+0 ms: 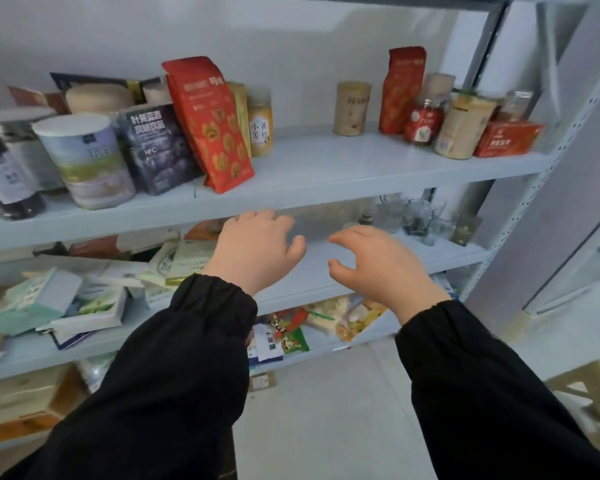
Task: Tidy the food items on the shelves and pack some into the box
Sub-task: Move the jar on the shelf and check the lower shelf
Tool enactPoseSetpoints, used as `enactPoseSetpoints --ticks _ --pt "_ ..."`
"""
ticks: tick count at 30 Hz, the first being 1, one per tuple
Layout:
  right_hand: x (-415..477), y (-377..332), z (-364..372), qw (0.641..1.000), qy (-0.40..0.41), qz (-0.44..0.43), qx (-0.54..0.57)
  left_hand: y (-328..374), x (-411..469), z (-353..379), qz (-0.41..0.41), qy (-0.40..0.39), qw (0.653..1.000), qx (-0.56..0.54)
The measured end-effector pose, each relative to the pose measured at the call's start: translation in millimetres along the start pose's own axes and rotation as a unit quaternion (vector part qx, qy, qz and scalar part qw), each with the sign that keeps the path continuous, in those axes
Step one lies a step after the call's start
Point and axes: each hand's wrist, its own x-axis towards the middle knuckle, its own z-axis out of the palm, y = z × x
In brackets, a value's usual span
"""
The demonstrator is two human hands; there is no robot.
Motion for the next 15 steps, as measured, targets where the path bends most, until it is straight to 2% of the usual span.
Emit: enactPoseSetpoints --ticks 8,13,15 --pt "106.2 53.9 -13.2 0.999 0.006 -0.013 -0.035 4.5 116.5 18.7 -0.003 0.050 0.997 -0.061" --pt "175.5 94.5 -13.1 0.999 0.031 -0.028 0.009 8.9 189.5 33.9 -0.030 -0.003 0.999 -0.021" --pt "199.9 113.4 -4.6 0.999 0.013 -0.038 0.022 8.6 205.1 43.9 -0.057 -0.027 0.998 -0.014"
